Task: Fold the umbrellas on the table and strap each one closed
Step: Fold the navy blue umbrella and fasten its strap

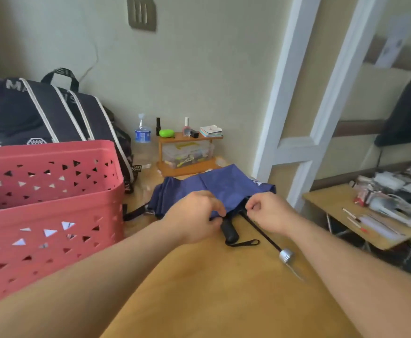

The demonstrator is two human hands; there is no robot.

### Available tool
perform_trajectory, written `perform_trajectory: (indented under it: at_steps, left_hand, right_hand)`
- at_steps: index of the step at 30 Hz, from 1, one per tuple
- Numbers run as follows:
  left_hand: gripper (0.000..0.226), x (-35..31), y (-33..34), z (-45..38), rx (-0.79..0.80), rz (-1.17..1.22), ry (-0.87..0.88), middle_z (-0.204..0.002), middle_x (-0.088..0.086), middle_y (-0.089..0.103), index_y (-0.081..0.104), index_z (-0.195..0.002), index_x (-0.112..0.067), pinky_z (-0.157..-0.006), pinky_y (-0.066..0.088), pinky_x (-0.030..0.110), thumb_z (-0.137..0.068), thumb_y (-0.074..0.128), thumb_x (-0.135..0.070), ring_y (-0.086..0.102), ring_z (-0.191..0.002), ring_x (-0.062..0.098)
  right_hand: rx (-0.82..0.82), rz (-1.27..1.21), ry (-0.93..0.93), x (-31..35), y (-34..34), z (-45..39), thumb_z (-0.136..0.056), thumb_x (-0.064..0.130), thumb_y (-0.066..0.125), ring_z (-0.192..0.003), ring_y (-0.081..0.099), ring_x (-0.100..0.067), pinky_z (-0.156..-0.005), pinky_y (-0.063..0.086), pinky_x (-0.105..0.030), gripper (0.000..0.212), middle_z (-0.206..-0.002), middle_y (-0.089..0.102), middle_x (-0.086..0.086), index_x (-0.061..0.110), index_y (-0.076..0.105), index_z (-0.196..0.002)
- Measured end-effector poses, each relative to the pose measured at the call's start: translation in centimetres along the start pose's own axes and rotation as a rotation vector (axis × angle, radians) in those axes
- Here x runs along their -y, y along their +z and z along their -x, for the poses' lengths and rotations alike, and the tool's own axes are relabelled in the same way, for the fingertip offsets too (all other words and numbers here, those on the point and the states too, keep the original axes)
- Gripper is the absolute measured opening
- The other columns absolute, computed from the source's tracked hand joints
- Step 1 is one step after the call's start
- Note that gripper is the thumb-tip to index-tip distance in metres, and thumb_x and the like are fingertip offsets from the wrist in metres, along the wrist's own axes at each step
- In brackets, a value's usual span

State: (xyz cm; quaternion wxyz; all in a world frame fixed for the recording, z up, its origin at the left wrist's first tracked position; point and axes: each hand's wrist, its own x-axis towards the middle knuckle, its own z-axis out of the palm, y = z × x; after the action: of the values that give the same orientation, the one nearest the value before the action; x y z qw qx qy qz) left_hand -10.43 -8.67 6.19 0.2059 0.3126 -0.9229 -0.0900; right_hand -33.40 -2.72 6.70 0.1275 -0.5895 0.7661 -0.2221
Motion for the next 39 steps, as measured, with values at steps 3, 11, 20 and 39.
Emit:
perform_trajectory:
  at_steps: [3,11,20,39]
  left_hand:
    - [0.032,3.2,5.0,1.0,-0.038,-0.114,-0.149,-0.119,-0.006,0.058,0.071,-0.12,-0.034,-0.094,0.05,0.041,-0.091,0.06,-0.028,0.054,-0.112,0.024]
    - [0.017,6.2,9.0,3.5,-0.335,-0.148,-0.165,-0.092,-0.008,0.053,0.074,-0.095,-0.027,-0.074,0.049,0.038,-0.082,0.065,-0.022,0.051,-0.083,0.021]
    - [0.016,5.8,8.5,4.0,-0.294,0.027,-0.157,-0.091,-0.013,0.06,0.074,-0.088,-0.03,-0.069,0.053,0.03,-0.081,0.067,-0.017,0.062,-0.083,0.013]
    - [0.014,-8.1,-14.4,9.8,-0.782,0.523,-0.202,-0.071,-0.005,0.06,0.062,-0.095,-0.019,-0.058,0.044,0.018,-0.093,0.062,-0.005,0.054,-0.055,0.004]
  right_hand:
    - [0.008,-0.065,-0.023,-0.4,3.0,0.9,-0.094,0.026,0.066,-0.094,0.063,-0.009,-0.071,0.044,-0.015,0.017,-0.099,0.066,0.014,0.029,0.071,-0.109]
    - [-0.009,-0.006,0.038,0.3,7.3,0.2,-0.083,0.065,0.065,-0.089,0.064,-0.021,-0.078,0.056,-0.038,0.051,-0.097,0.067,0.001,0.017,0.066,-0.098]
    - [0.142,0.164,0.19,3.6,5.3,-3.4,-0.092,0.009,0.054,-0.087,0.061,-0.029,-0.071,0.053,-0.033,0.011,-0.088,0.055,-0.006,0.014,0.048,-0.084]
    - [-0.199,-0.479,0.029,5.8,-17.6,9.7,-0.083,0.0,0.078,-0.051,0.04,-0.014,-0.047,0.029,-0.028,0.019,-0.073,0.055,-0.007,0.01,0.068,-0.095]
